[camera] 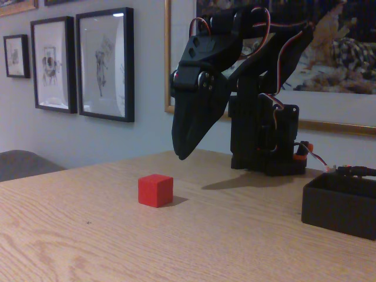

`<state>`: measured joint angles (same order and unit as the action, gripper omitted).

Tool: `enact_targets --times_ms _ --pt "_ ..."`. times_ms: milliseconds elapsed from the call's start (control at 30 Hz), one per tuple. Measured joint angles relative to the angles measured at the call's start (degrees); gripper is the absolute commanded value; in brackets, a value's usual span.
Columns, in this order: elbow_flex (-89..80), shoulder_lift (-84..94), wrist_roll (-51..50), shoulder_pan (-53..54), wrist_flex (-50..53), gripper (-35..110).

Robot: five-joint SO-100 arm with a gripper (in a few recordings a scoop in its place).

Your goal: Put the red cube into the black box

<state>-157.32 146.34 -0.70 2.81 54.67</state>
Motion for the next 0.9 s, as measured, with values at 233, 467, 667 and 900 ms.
enact_targets --times_ms 233,467,667,900 --pt "-0.7 -1.1 -0.7 -0.4 -0.9 7" --pt "-0.5 -2.1 -1.8 -1.1 -0.9 7" --pt "0.1 -3.1 -1.8 -1.7 -1.7 12" --pt "5.3 -10.2 -2.7 -2.4 -2.7 20"
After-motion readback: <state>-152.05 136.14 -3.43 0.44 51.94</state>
